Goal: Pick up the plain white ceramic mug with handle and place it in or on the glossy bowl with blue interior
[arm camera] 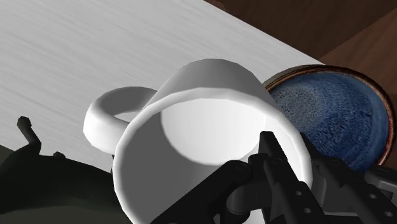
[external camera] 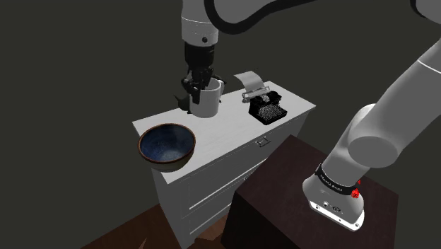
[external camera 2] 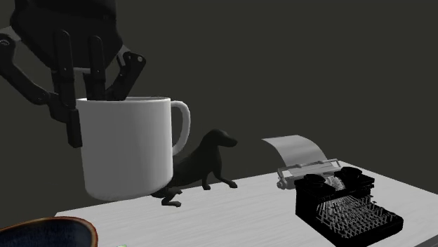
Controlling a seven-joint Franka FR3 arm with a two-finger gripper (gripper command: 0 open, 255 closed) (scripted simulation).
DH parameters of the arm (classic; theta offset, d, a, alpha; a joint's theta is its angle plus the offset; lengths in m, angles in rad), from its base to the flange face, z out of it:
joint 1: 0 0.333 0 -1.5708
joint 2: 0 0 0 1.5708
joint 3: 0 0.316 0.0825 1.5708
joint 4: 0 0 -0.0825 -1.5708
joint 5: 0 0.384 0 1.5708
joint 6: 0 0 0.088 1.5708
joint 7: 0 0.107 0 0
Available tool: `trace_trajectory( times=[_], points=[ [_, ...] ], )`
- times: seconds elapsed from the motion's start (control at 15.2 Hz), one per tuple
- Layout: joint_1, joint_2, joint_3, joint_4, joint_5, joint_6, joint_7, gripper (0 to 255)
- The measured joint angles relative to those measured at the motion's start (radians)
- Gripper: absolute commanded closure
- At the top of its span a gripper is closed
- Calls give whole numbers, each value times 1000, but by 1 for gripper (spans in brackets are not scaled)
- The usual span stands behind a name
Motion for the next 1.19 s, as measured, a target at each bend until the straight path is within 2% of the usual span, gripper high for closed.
trace_trajectory(
  times=[0.33,0.66,1.19],
  points=[
    [44,163,71,187,-82,-44,145,255],
    [118,339,110,385,-183,-98,275,255],
    [127,369,108,322,-205,-10,298,255]
  ],
)
